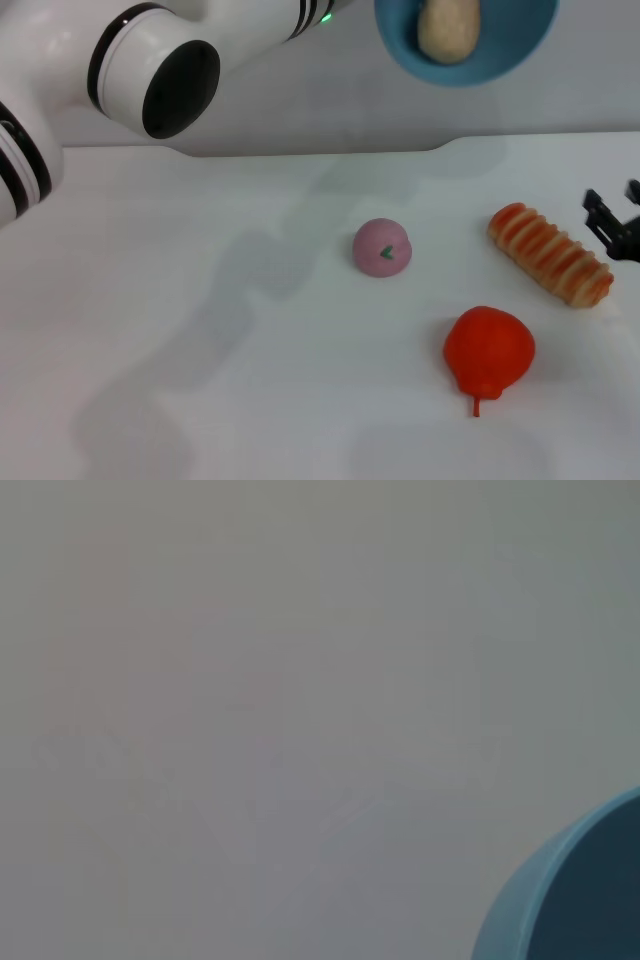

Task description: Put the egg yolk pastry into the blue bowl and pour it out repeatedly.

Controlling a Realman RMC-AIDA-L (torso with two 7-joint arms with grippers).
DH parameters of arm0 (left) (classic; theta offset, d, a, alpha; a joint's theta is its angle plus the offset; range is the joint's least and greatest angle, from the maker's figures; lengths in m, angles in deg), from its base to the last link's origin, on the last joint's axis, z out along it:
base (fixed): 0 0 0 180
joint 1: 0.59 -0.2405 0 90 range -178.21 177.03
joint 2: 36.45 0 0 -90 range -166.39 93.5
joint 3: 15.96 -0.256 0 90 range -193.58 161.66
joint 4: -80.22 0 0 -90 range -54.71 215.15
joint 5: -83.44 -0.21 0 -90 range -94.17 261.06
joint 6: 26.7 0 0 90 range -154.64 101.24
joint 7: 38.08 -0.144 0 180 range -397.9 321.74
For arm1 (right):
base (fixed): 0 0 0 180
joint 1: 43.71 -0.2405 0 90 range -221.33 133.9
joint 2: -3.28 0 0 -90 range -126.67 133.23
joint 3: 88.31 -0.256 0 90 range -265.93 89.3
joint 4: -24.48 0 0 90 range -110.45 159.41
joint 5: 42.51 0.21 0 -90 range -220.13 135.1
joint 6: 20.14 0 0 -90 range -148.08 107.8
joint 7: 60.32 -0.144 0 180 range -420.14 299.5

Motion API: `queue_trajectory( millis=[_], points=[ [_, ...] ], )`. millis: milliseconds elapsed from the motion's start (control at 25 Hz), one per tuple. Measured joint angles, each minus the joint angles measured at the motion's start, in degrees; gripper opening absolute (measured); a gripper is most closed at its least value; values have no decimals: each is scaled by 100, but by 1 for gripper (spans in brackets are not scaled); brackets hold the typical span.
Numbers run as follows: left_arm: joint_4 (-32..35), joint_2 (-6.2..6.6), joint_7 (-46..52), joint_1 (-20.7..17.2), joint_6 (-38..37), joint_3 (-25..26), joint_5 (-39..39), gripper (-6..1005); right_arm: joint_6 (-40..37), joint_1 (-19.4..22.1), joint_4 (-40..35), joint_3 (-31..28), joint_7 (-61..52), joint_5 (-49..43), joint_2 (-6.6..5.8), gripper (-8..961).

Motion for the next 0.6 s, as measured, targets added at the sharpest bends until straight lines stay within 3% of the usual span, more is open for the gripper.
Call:
queue_trajectory(
  millis=[240,400,600],
  points=[
    [72,-16,-338,-62,-710,-161,-17,-2,-492,131,316,0,215,266,3,527],
    [269,-31,-670,-119,-1613,-468,-16,-1,-523,160,455,0,215,269,3,527],
    [362,-41,-956,-175,-2187,-741,18,-2,-568,196,491,0,215,280,0,527]
  ],
)
